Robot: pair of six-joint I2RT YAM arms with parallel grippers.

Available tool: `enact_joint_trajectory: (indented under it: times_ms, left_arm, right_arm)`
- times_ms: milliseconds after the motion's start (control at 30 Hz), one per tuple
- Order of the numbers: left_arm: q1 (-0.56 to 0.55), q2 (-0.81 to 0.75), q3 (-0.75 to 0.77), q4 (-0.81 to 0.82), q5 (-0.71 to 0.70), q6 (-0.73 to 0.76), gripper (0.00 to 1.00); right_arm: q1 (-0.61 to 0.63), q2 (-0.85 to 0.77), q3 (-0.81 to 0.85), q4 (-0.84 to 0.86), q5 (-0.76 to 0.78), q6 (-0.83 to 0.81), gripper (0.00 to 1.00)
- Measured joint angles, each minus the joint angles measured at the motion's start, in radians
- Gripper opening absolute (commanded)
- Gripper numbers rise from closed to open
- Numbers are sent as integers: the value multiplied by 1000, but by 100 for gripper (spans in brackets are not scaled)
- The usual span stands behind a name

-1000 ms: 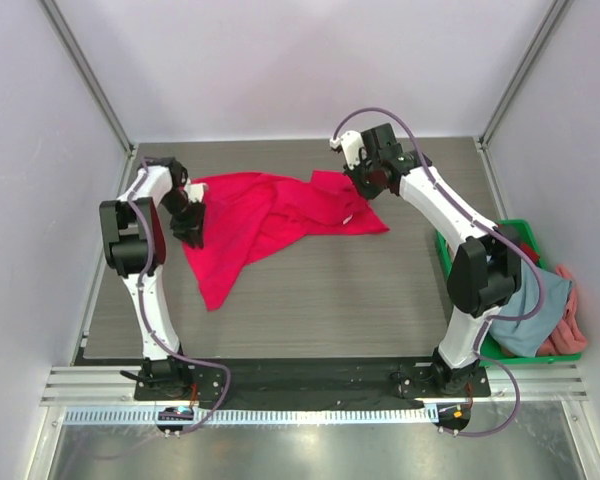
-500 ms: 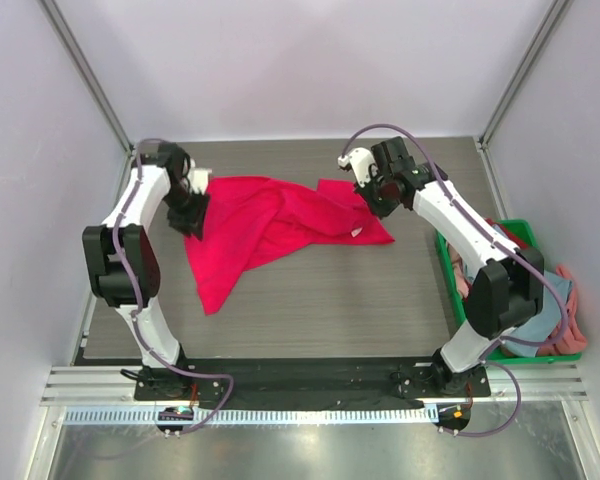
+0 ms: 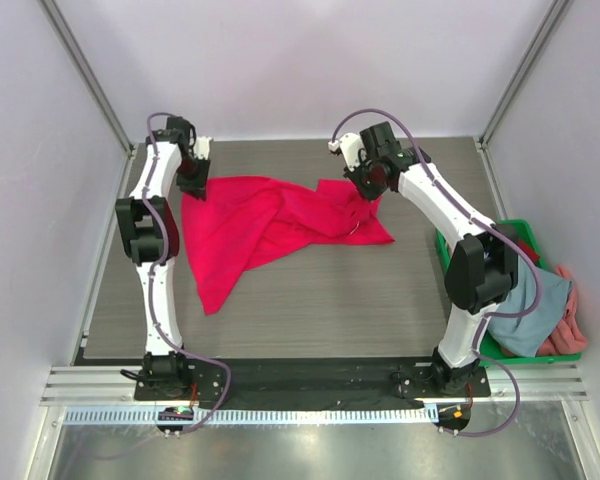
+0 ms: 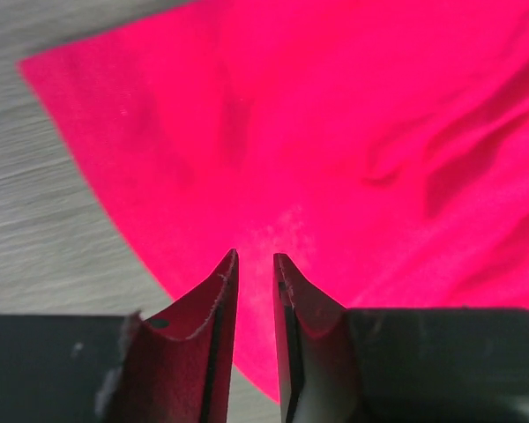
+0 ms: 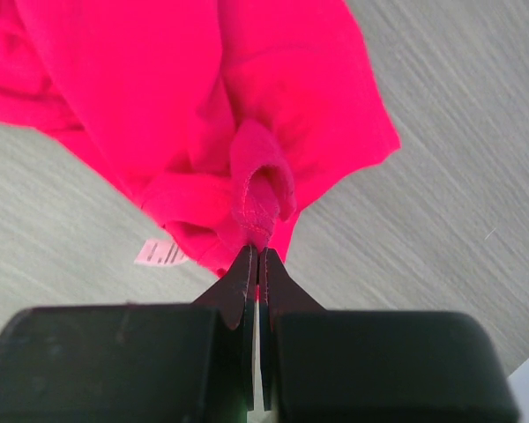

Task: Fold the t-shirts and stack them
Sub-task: Flatten the tshirt out

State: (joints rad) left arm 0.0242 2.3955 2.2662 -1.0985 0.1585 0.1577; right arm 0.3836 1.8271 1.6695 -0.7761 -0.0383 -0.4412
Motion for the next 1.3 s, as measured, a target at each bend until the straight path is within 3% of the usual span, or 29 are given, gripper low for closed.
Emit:
enact_joint_trajectory:
  times_ms: [233,667,867,1133,1200,1233,1300]
  left_arm:
    - [4,34,-29,13,2,-21,22]
    - [-17,-124,-406,93,-58,47,25]
    - [-18,-247,-615,98,-80,100,25]
    - [-35,-359,-778,34,-69,114,29]
    - [-42,-386,-779,24,-70,111,32]
    - [-42,-400,-774,24,-73,109,38]
    - [-41,-423,-738,16,-87,101,49]
  right_arm:
    - [0,68,55,28,0,10,1]
    - [-6,93,-25,55,6,19,1]
    - [-7,11,-218,6,-14,34,1]
    - [-7,-171,-315,-86,-74,51,1]
    - [-7,-193,-320,-107,-91,50,12]
    - [-7,-198,-322,-119,-97,50,27]
    - [-7,-196,-322,-134,-100,49,37]
